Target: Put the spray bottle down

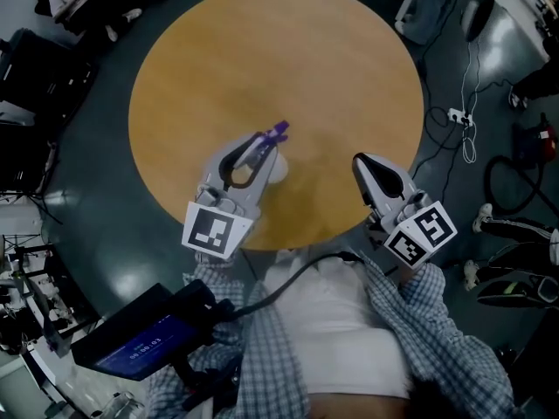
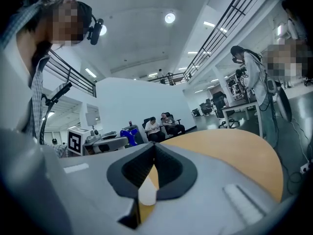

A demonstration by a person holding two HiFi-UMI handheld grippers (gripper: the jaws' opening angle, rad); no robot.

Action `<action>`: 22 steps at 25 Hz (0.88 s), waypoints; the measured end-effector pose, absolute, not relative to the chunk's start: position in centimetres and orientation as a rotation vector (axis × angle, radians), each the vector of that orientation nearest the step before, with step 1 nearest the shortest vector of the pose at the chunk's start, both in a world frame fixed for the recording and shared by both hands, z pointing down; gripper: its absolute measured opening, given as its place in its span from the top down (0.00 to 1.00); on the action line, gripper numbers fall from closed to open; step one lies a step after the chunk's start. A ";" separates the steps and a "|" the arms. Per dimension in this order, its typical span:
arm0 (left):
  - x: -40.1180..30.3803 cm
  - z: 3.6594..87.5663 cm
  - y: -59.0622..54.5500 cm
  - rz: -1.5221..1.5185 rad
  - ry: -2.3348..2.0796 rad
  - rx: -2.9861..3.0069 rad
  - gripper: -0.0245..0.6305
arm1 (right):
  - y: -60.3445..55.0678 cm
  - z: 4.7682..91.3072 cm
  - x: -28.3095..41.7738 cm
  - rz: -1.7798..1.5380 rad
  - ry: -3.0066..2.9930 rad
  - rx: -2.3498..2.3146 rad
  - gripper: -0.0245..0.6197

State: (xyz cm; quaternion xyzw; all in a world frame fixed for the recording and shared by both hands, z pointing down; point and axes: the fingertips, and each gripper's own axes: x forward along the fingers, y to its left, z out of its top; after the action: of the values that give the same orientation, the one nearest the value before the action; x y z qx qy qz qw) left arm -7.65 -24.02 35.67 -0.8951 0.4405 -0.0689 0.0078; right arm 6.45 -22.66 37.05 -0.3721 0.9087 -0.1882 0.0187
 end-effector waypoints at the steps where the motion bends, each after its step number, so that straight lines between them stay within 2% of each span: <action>1: -7.5 35.7 -24.0 -0.211 1.370 -2.802 0.81 | -22.5 37.1 6.4 -0.587 2.821 -1.158 0.96; 11: -5.7 36.2 -23.8 -0.213 1.234 -2.874 0.80 | -21.9 37.6 6.3 -0.630 2.787 -1.168 0.96; 16: -6.4 35.3 -24.6 -0.130 1.373 -2.929 0.79 | -22.2 37.5 6.4 -0.647 2.776 -1.162 0.96; 19: -6.6 34.8 -24.6 -0.075 1.382 -2.925 0.75 | -22.2 37.6 6.3 -0.648 2.781 -1.158 0.96; 22: -6.5 35.2 -24.3 -0.066 1.349 -2.936 0.62 | -22.3 37.8 6.2 -0.654 2.787 -1.156 0.96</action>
State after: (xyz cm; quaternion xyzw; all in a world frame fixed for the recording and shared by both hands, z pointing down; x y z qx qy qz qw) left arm -6.54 -24.29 35.18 -0.9076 0.4169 -0.0205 -0.0448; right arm 6.24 -22.30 37.78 -0.3744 0.9024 -0.2116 0.0273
